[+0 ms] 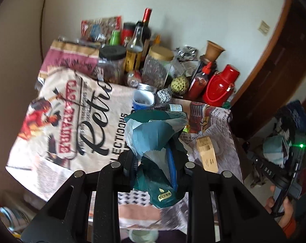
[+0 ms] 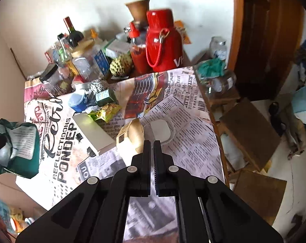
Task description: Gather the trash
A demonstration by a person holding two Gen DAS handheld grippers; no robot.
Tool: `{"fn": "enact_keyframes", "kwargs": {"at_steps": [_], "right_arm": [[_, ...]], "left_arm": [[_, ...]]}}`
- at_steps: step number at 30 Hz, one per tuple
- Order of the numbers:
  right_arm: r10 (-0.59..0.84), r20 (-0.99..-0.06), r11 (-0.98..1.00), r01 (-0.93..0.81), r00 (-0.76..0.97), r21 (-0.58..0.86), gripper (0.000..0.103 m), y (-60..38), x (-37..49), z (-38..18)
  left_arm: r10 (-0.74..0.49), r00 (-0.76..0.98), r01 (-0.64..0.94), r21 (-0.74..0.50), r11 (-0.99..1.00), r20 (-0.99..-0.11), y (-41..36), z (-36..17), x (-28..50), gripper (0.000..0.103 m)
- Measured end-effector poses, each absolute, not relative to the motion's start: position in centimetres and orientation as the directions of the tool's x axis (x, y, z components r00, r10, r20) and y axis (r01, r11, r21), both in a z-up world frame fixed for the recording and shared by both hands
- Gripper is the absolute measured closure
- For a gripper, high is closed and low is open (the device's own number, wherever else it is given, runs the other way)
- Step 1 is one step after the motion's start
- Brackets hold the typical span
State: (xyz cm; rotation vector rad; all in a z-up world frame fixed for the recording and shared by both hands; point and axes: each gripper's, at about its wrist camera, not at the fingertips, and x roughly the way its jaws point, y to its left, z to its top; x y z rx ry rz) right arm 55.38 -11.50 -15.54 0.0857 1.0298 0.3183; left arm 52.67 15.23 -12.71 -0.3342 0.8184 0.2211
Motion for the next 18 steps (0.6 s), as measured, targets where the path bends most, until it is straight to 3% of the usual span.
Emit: {"fn": "enact_keyframes", "kwargs": {"at_steps": [5, 7, 8, 9, 13, 18], "right_arm": [[0.274, -0.856, 0.961, -0.152, 0.438, 0.229, 0.097, -11.7, 53.9, -16.4], [0.283, -0.871, 0.959, -0.145, 0.400, 0.245, 0.081, -11.8, 54.2, -17.0], [0.282, -0.872, 0.959, -0.141, 0.401, 0.245, 0.067, -12.0, 54.5, -17.3], [0.266, -0.866, 0.964, -0.136, 0.422, 0.230, 0.061, -12.1, 55.0, -17.4], [0.211, -0.881, 0.975, -0.153, 0.423, 0.160, 0.061, -12.1, 57.3, -18.7], [0.242, -0.900, 0.963, -0.203, 0.362, 0.177, 0.061, -11.9, 62.2, -22.2]], "left_arm": [[0.055, 0.669, -0.254, -0.159, 0.954, -0.741, 15.5, -11.8, 50.0, 0.077], [0.053, 0.662, -0.243, -0.147, 0.959, -0.748, 15.8, -12.0, 49.5, 0.077], [0.054, 0.657, -0.242, -0.142, 0.960, -0.752, 15.9, -12.1, 49.3, 0.077], [0.056, 0.652, -0.247, -0.142, 0.959, -0.757, 15.9, -12.3, 49.1, 0.077], [0.064, 0.626, -0.285, -0.151, 0.947, -0.777, 15.7, -13.3, 49.0, 0.077], [0.116, 0.581, -0.368, -0.133, 0.920, -0.806, 14.7, -15.4, 50.0, 0.077]]}}
